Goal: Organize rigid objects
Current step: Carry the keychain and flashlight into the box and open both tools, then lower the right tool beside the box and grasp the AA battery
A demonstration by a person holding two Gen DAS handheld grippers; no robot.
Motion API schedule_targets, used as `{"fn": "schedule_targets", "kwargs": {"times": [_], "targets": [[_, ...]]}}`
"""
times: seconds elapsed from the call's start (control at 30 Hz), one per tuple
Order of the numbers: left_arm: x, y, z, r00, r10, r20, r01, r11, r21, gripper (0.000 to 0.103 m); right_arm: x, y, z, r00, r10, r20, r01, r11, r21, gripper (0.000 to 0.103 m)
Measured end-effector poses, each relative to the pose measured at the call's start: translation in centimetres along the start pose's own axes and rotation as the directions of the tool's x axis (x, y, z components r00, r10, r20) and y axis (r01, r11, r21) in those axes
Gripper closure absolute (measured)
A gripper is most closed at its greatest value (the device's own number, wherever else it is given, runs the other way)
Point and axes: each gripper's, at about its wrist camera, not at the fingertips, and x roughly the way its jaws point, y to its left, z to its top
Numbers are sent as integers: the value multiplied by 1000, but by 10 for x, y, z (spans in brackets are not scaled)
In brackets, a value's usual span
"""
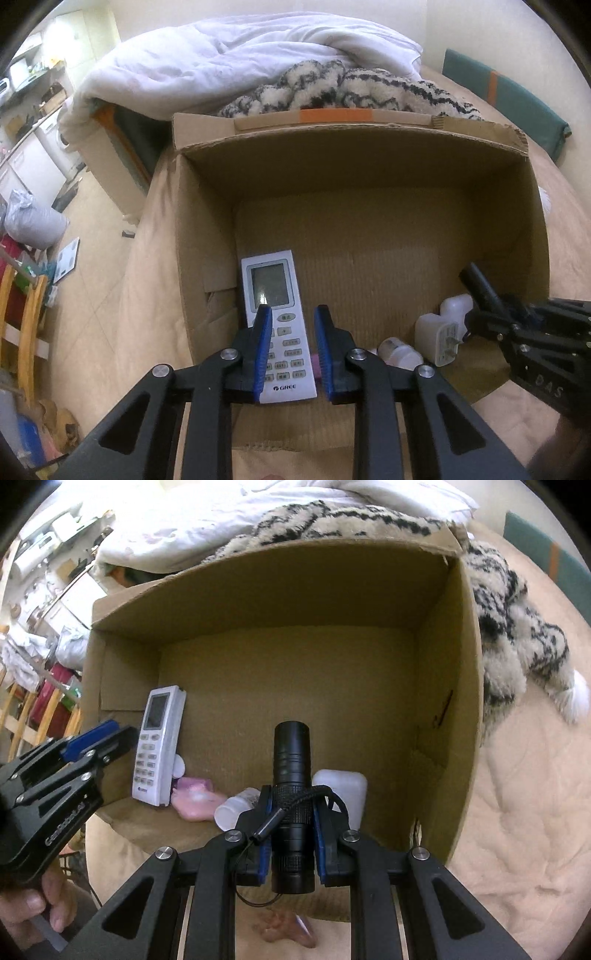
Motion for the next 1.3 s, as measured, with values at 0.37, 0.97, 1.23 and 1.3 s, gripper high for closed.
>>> {"fn": "schedule_targets", "kwargs": {"times": [0.37, 0.97, 1.23, 1.3], "targets": [[-20, 1, -1, 999, -6, 45, 5, 1000, 3, 29, -28, -5, 3, 991, 121, 51, -126, 986, 110, 11], [-75, 18, -18, 1000, 0, -6, 0, 1000, -24, 20, -80, -15, -17, 986, 63, 156, -98, 968, 229, 0], [-84, 26, -43, 1000, -20, -7, 20, 998, -62, 19, -74, -10, -48, 994, 50, 95, -75, 958, 278, 0], [-79, 26, -49, 1000, -13, -15, 12, 998, -64, 19, -72, -10, -58, 996, 47, 79, -68, 952, 298, 0]]}}
